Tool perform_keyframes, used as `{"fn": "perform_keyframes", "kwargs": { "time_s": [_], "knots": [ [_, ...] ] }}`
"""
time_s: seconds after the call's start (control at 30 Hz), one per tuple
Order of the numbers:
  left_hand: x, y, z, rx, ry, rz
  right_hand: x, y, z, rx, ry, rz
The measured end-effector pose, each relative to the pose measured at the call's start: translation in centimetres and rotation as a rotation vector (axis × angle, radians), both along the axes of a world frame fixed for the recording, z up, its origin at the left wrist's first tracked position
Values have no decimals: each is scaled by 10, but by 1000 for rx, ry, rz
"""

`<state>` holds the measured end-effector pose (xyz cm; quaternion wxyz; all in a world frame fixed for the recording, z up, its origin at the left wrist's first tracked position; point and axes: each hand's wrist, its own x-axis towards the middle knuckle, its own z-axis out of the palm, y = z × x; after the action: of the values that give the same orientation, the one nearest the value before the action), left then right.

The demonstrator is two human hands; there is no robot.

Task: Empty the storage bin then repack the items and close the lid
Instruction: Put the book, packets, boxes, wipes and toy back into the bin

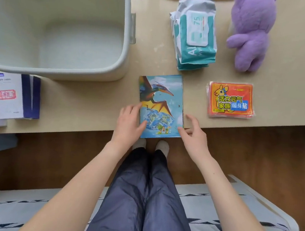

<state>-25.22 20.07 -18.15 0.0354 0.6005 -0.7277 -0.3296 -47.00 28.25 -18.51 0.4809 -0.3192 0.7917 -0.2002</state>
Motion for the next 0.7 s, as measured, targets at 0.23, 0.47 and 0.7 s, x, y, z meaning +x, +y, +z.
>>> {"fn": "perform_keyframes", "kwargs": {
  "time_s": [0.23,0.47,0.7],
  "knots": [
    [-2,0,-1,-31,-57,-73,4,-10,3,-112,-5,89],
    [-5,0,0,-30,-78,-72,2,-34,8,-163,-180,119],
    [-8,3,-2,-41,-58,-18,0,-44,8,-146,-264,77]
  ]
}}
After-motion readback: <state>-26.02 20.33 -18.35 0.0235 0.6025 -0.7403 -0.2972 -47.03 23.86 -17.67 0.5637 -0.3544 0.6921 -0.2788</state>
